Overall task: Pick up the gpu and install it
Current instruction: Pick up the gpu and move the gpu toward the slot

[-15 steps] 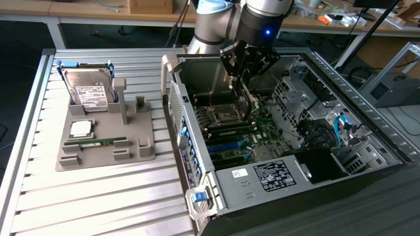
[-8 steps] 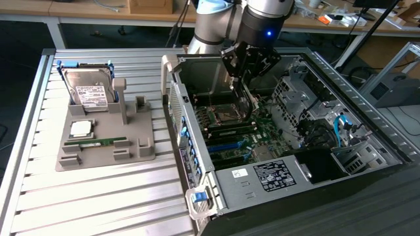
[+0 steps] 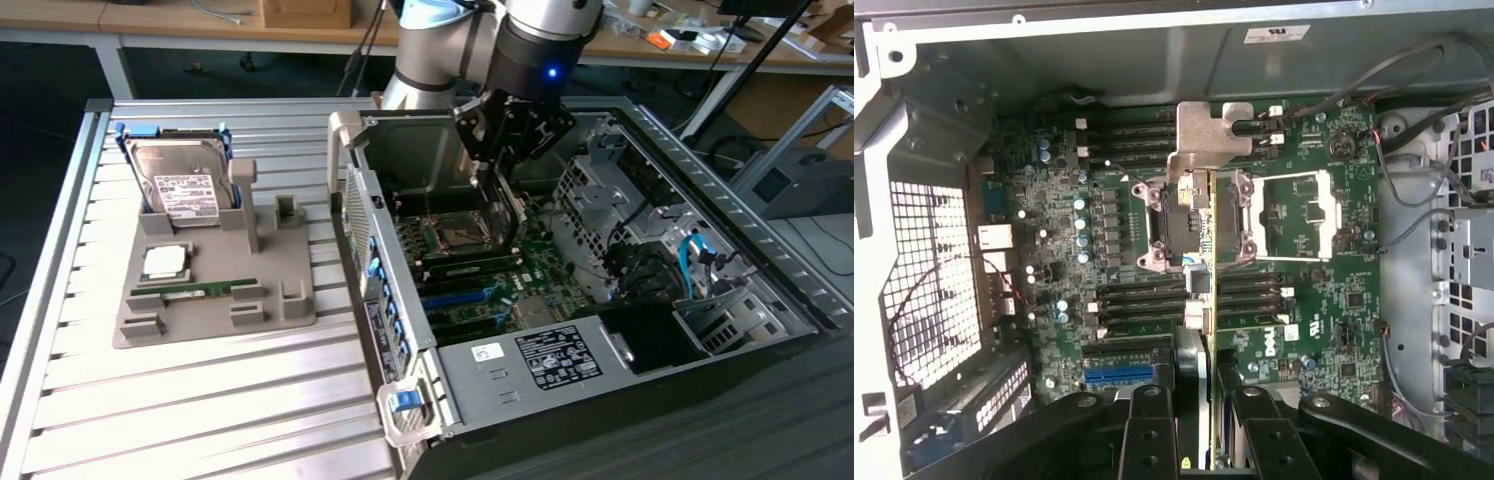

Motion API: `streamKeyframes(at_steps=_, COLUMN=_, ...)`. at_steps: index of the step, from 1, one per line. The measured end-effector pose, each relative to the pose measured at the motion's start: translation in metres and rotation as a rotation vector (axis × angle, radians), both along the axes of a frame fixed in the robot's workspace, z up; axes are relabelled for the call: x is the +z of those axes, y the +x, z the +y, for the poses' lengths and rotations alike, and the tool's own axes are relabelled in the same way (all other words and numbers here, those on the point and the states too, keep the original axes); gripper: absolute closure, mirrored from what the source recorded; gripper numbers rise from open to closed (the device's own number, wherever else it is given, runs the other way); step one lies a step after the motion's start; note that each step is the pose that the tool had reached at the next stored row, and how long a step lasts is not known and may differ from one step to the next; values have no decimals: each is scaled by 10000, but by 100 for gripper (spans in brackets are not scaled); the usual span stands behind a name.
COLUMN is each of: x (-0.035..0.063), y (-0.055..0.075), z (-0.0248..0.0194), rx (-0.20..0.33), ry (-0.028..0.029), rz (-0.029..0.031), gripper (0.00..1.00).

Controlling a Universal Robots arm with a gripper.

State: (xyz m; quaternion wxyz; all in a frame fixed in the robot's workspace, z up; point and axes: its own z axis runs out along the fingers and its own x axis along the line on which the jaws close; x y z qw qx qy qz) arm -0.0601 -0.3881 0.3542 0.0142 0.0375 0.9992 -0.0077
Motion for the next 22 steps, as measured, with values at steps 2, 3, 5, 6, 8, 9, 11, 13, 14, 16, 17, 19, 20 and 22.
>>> streamKeyframes(at_steps=2, x=-2, y=10, z=-24, rx=0, ry=0, rz=0, gripper=73)
streamKeyframes(at_steps=3, x=-2, y=16, z=-38, rx=0, ry=-1, rz=1, gripper=73)
streamKeyframes(at_steps=5, x=-4, y=23, z=-62, rx=0, ry=-1, rz=1, gripper=73)
streamKeyframes(at_steps=6, x=-5, y=29, z=-80, rx=0, ry=-1, rz=0, gripper=73)
streamKeyframes(at_steps=8, x=-9, y=50, z=-92, rx=0, ry=1, rz=-1, gripper=73)
streamKeyframes(at_steps=9, x=-10, y=63, z=-93, rx=0, ry=-1, rz=0, gripper=73)
streamKeyframes(at_steps=11, x=-13, y=89, z=-94, rx=-1, ry=-4, rz=0, gripper=73)
streamKeyframes(at_steps=13, x=-16, y=111, z=-96, rx=0, ry=-6, rz=0, gripper=73)
streamKeyframes(at_steps=14, x=-17, y=123, z=-96, rx=0, ry=-8, rz=1, gripper=73)
streamKeyframes(at_steps=16, x=-20, y=146, z=-98, rx=0, ry=-11, rz=1, gripper=73)
streamKeyframes(at_steps=17, x=-21, y=157, z=-100, rx=1, ry=-12, rz=2, gripper=73)
streamKeyframes(at_steps=19, x=-25, y=188, z=-104, rx=-1, ry=-12, rz=0, gripper=73)
streamKeyframes(at_steps=20, x=-26, y=197, z=-104, rx=-1, ry=-11, rz=0, gripper=73)
streamKeyframes(at_steps=22, x=-26, y=207, z=-105, rx=0, ry=-11, rz=0, gripper=73)
